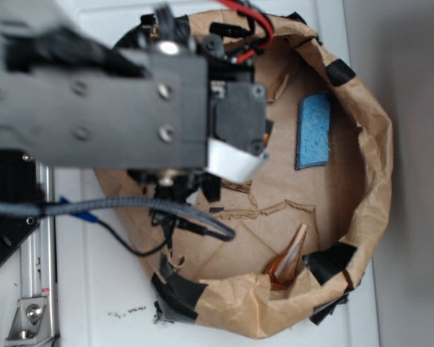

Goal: Grab the yellow duck.

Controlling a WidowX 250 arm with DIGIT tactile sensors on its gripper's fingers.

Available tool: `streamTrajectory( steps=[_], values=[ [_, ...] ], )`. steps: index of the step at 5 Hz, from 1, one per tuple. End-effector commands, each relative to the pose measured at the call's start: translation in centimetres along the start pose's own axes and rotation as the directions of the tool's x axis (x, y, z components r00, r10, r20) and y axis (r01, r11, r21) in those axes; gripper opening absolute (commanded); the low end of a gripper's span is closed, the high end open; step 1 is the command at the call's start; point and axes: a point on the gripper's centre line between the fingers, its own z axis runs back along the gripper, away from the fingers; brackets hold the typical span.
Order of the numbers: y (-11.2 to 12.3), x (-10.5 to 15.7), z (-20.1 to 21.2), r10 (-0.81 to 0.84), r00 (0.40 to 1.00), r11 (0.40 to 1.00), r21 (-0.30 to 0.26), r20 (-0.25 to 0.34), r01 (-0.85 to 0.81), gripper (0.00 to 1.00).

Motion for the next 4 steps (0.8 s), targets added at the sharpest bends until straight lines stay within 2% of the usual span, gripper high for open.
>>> streamTrajectory(
  steps=[1,2,3,4],
  values=[
    [1.0,-1.9,-5.9,-0.196,0.98,0.98,0.034,-0.024,0.196,1.0],
    [1.8,-2.3,-7.3,-0.205,0.977,0.979,0.013,-0.054,0.206,1.0],
    [3.1,-2.8,-7.0,-0.175,0.984,0.984,0.016,-0.029,0.176,1.0],
    [3.1,-2.8,-7.0,-0.175,0.984,0.984,0.016,-0.029,0.176,1.0]
  ],
)
